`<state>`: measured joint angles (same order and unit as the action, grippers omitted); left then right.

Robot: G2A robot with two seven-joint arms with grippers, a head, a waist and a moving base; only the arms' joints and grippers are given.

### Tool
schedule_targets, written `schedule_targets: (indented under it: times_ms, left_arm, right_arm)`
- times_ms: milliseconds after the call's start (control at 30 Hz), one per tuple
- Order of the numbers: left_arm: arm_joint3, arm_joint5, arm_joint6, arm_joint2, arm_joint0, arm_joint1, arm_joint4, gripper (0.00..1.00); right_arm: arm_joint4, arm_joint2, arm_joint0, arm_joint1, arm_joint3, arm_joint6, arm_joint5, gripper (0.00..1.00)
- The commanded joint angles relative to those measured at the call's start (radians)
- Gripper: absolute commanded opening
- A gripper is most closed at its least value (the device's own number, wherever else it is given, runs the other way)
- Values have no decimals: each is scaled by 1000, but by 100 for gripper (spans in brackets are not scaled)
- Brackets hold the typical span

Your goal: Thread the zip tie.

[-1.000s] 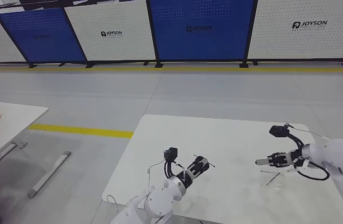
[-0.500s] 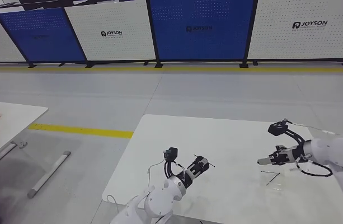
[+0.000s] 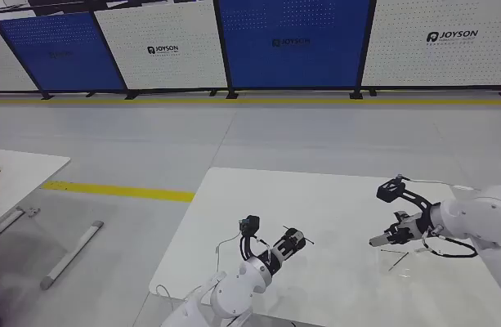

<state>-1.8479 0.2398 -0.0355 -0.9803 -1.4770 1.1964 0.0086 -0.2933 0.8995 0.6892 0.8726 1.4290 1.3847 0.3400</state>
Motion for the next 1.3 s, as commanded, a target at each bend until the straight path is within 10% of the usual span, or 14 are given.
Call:
schedule_targets:
  times_ms: [0, 200, 533, 1067, 1267]
  left_arm:
    - [0, 0, 0, 0, 0, 0, 0, 0]
    - [0, 0, 0, 0, 0, 0, 0, 0]
    - [0, 0, 0, 0, 0, 0, 0, 0]
    - [0, 0, 0, 0, 0, 0, 0, 0]
    - [0, 0, 0, 0, 0, 0, 0, 0]
  right_arm:
    - [-14, -2, 3, 0, 12, -17, 0, 100]
    - [-164, -54, 9, -21, 112, -107, 0, 100]
    - [-179, -439, -199, -73, 64, -249, 0, 100]
    - [-209, -454, -195, -83, 82, -292, 0, 100]
    - [-297, -555, -243, -121, 162, -332, 0, 100]
